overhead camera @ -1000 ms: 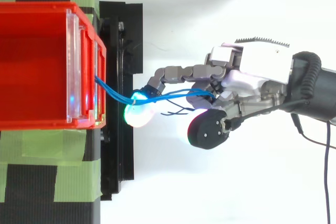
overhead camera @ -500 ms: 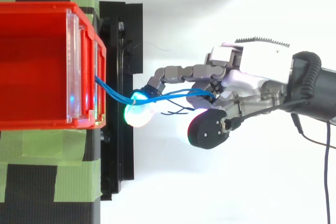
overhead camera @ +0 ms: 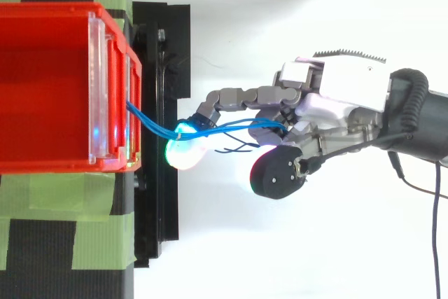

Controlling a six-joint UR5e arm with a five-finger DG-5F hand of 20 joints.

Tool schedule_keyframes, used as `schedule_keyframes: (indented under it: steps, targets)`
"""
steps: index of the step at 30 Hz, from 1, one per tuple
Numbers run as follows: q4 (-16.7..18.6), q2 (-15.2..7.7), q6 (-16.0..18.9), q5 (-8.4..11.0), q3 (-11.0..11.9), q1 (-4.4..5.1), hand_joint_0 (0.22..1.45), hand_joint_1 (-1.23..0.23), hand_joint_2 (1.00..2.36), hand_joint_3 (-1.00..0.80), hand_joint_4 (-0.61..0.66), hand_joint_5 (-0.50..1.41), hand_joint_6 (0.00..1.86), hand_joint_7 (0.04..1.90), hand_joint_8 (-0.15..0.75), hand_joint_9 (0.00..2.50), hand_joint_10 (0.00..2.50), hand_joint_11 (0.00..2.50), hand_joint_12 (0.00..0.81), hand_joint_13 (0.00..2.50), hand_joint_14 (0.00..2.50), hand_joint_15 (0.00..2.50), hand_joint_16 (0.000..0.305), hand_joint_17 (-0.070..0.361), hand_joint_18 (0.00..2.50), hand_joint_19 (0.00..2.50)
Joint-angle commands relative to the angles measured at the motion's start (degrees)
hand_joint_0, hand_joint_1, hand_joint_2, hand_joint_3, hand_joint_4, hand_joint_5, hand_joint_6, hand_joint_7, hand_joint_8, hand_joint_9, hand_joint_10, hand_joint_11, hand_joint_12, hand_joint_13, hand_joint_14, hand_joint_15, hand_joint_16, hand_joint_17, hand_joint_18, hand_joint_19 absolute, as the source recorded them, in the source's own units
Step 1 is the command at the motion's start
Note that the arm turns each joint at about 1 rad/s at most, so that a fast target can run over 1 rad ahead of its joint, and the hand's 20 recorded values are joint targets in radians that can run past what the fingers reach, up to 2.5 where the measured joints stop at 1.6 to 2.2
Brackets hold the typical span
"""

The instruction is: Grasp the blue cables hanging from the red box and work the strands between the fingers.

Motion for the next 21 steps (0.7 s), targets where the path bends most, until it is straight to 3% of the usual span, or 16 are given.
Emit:
schedule_keyframes:
  steps: [1, 21]
  targets:
    - [0.0, 0.0, 0.0, 0.0, 0.0, 0.02, 0.78, -0.54, 1.0, -1.0, 0.29, 0.15, 0.01, 1.0, 0.417, 0.94, 2.5, 2.5, 0.473, 1.28, 2.5, 1.66, 0.055, 0.125, 1.67, 0.99]
    - [0.0, 0.0, 0.0, 0.0, 0.0, 0.02, 0.78, -0.53, 1.0, -1.0, 0.3, 0.15, 0.01, 1.0, 0.422, 0.93, 2.5, 2.5, 0.477, 1.27, 2.5, 1.65, 0.056, 0.126, 1.66, 1.01]
